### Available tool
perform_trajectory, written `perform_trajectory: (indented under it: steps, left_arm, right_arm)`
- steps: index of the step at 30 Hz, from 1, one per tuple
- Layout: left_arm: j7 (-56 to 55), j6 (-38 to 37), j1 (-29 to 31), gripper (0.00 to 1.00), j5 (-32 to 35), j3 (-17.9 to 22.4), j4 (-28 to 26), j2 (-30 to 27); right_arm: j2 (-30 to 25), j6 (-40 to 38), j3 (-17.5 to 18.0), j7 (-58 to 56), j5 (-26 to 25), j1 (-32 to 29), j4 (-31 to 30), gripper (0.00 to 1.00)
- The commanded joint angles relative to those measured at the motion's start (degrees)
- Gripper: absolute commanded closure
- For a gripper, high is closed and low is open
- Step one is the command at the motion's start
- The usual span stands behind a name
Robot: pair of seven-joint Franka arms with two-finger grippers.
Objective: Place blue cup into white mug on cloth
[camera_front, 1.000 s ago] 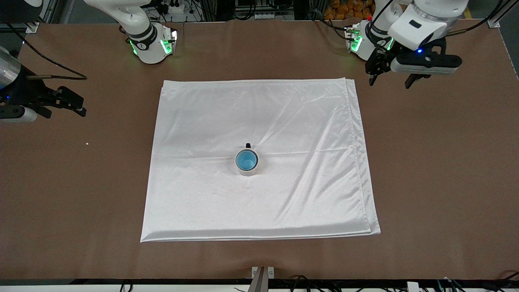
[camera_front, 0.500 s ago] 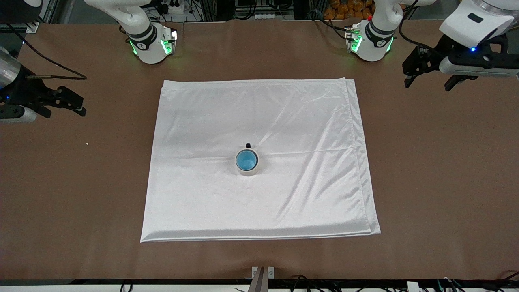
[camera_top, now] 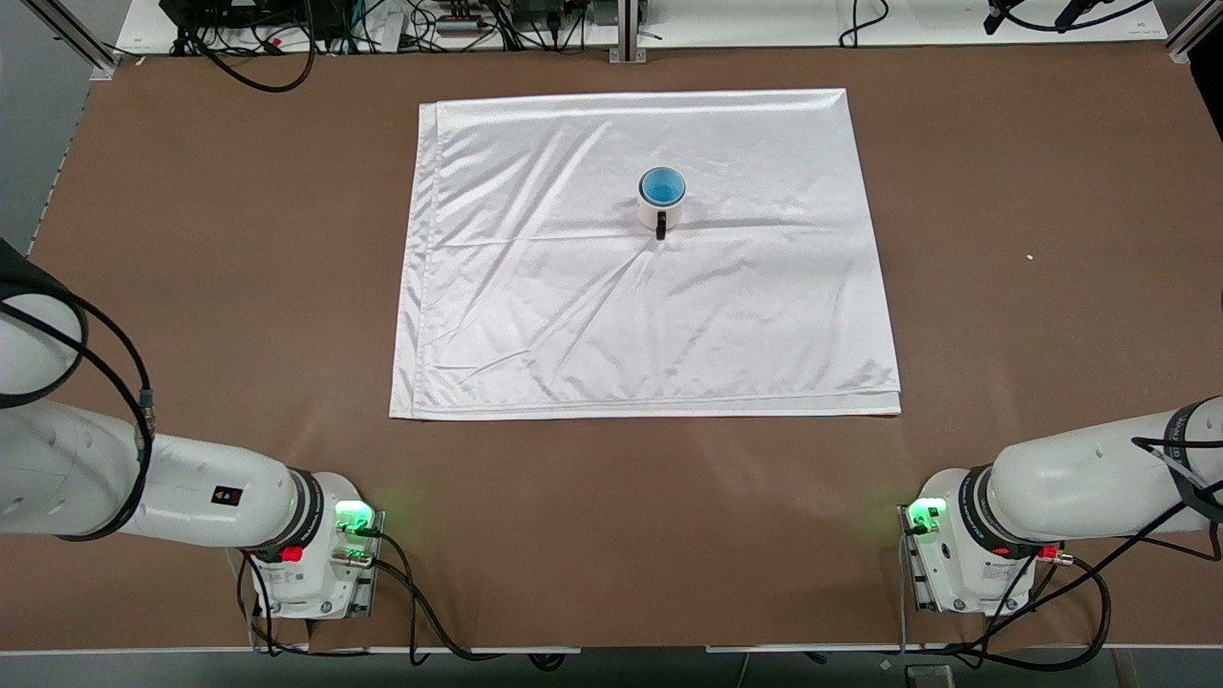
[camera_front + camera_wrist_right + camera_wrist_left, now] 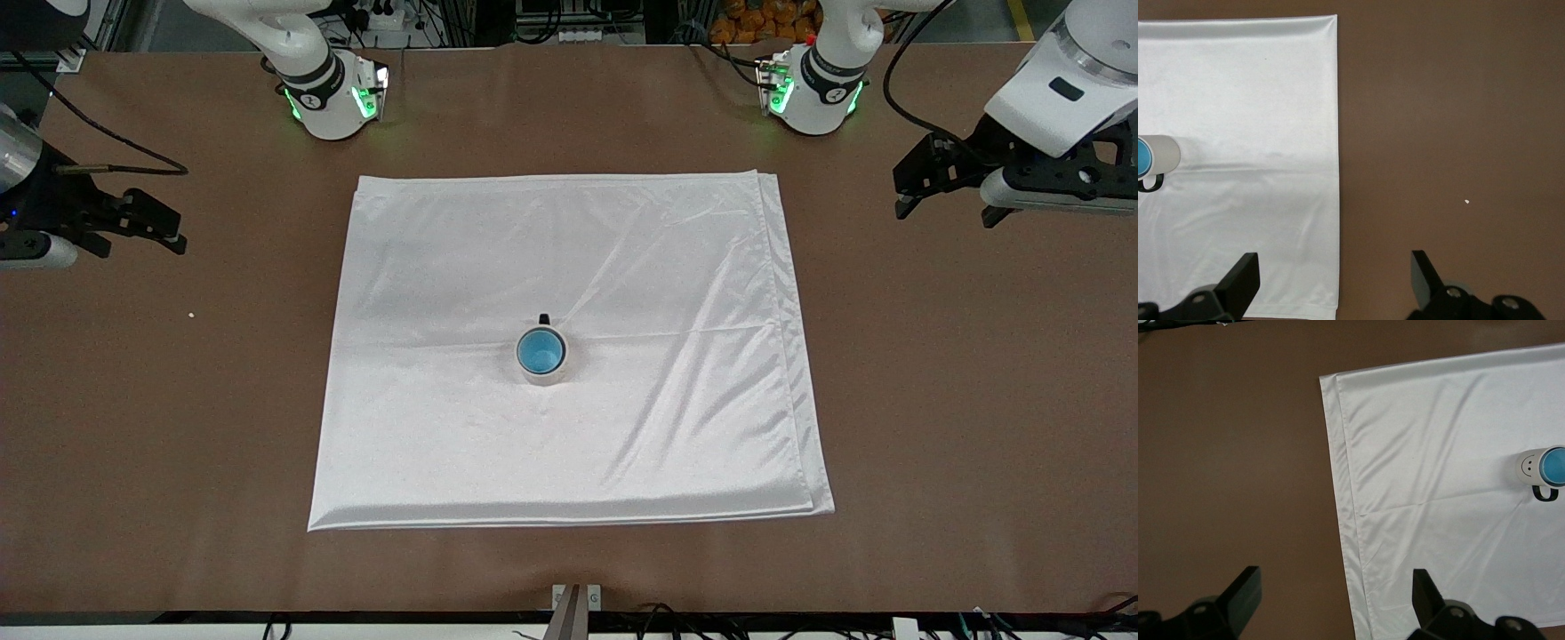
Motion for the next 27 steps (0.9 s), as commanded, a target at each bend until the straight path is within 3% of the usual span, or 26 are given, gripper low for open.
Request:
perform_trajectory:
  steps: [1,27]
  left_arm:
    - [1.29,-1.32,0.65,0.00,-1.32,-0.33,1.81,0.86]
    - [1.29,-0.62,1.52,0.00,-1.41,-0.68,1.81,1.92]
  right_arm:
    - [-1.04,-1.43,-0.20,-0.63,1.06,-0.77,-0.22,0.00]
    - [-1.83,-1.61,-0.11,-0.81,0.88,-0.94,-0.22,0.00]
